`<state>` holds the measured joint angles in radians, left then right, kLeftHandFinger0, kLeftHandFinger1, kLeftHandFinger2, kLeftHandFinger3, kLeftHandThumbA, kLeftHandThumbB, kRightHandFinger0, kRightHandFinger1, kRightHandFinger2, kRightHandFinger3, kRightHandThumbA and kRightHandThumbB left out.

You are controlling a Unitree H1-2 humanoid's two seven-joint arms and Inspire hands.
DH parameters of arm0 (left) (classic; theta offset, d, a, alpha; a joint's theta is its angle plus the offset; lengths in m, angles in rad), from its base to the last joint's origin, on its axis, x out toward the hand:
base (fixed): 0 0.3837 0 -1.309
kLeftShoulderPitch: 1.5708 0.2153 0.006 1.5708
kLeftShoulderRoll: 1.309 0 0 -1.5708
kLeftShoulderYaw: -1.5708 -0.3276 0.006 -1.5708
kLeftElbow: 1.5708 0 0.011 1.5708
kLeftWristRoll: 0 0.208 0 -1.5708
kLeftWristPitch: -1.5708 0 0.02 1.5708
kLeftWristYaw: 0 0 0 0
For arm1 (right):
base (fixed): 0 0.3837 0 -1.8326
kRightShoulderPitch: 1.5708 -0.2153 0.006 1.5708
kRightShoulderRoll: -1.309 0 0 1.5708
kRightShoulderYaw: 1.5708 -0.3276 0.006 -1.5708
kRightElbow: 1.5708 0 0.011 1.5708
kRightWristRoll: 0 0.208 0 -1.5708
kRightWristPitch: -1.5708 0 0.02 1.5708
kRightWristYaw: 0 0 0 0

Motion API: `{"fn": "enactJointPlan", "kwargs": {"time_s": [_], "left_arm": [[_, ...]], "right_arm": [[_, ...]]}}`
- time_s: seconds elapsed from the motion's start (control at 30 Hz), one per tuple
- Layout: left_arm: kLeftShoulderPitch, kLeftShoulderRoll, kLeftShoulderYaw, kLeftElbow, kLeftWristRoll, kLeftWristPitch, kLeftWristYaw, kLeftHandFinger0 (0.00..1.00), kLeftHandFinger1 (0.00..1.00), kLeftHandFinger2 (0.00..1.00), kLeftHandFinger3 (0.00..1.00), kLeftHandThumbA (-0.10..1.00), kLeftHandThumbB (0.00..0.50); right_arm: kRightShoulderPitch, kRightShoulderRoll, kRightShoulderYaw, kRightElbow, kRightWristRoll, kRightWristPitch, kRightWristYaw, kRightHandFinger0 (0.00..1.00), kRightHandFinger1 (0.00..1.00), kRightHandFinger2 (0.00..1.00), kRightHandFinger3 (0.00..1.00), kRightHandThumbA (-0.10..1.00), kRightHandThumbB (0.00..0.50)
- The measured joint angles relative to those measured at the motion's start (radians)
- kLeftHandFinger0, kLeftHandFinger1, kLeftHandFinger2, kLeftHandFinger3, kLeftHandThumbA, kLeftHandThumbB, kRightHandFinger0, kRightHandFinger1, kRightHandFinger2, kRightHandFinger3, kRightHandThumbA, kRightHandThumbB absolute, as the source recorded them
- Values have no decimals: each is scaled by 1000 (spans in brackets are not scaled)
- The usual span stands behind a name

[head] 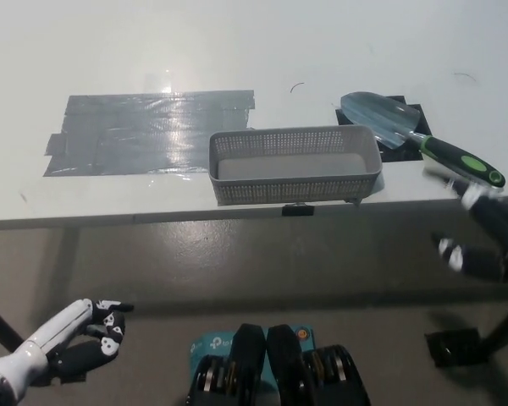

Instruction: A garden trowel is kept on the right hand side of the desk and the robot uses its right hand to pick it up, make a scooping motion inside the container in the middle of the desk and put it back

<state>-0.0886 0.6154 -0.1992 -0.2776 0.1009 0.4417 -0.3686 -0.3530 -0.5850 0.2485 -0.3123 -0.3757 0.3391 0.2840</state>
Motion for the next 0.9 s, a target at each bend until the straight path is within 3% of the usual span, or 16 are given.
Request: {"fn": "enactJointPlan", "kwargs": {"time_s": [0.03,0.07,0.13,0.23,0.33,0.57,0.7,0.83,0.9], "left_arm": [[2,-1,0,0,1,1,-3,747,795,876,963,70,79],[3,-2,0,0,1,1,-5,736,782,865,961,77,85],[3,-5,0,0,2,2,-10,716,763,846,953,83,90],[3,-10,0,0,4,3,-18,702,754,838,933,102,93],[2,-10,0,0,10,5,-26,709,765,845,935,88,93],[1,-14,3,0,30,6,-51,713,767,840,916,54,92],[1,-17,7,-2,39,10,-66,712,763,832,908,43,91],[0,-19,11,-2,52,14,-87,724,773,850,957,119,90],[0,-19,13,-3,63,14,-102,777,815,903,1000,191,71]], "right_arm": [[-16,2,-2,5,-20,1,-10,1000,1000,1000,1000,818,482],[-27,3,-3,9,-34,1,-14,1000,1000,1000,1000,936,500],[-64,13,-6,43,-78,1,-43,1000,1000,1000,1000,1000,500],[-119,29,-7,117,-140,1,-85,1000,1000,1000,1000,1000,500],[-174,46,-8,195,-198,2,-130,1000,1000,1000,1000,914,500],[-269,98,-2,447,-280,-23,-243,1000,1000,1000,1000,998,500],[-315,129,12,626,-308,-47,-308,1000,1000,1000,1000,926,500],[-344,162,28,755,-313,-75,-348,1000,1000,1000,1000,927,500],[-348,173,37,782,-313,-86,-353,1000,1000,1000,1000,900,500]]}}
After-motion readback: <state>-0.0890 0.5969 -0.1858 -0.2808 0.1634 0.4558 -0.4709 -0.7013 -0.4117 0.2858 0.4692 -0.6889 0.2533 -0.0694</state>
